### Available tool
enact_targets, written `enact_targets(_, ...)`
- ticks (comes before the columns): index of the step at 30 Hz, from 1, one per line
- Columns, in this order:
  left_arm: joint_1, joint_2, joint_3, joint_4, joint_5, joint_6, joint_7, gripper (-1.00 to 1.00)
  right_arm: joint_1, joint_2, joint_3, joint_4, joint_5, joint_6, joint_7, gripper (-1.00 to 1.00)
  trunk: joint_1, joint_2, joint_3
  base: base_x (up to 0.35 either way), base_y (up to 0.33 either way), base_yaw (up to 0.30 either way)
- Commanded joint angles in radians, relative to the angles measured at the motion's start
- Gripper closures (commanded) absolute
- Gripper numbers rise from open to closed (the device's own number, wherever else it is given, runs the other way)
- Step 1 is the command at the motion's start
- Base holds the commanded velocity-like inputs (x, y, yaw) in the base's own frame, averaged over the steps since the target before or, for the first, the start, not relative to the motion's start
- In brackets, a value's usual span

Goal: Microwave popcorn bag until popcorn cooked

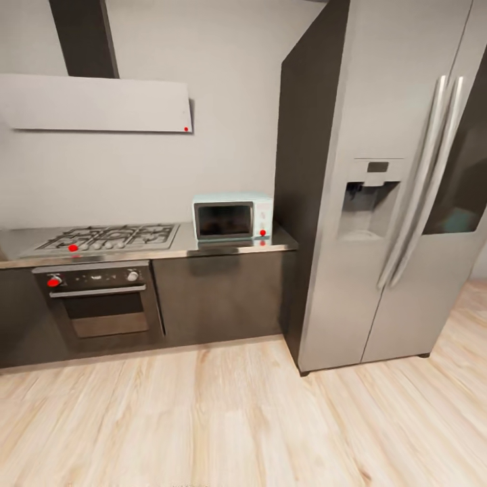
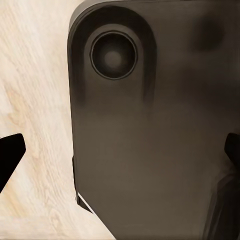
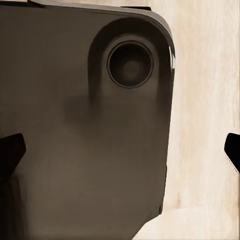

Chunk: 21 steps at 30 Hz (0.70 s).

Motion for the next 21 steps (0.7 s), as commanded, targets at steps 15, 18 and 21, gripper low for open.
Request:
enact_targets(15,0.000,-0.001,0.000,-0.001,0.001,0.000,0.001,-1.00,0.000,0.000,0.001,0.000,0.001,-0.003,0.000,-1.00,0.000,0.000,-0.001,0.000,0.000,0.277)
enact_targets(18,0.000,-0.001,0.000,-0.001,0.001,0.000,0.000,-1.00,0.000,-0.001,0.000,0.000,0.001,-0.003,0.000,-1.00,0.000,0.000,-0.001,0.000,0.000,0.180)
enact_targets(21,-0.001,-0.003,0.000,-0.002,0.001,0.000,0.000,-1.00,0.000,-0.001,-0.001,0.000,0.001,-0.003,0.000,-1.00,0.000,0.000,-0.001,0.000,0.000,0.047)
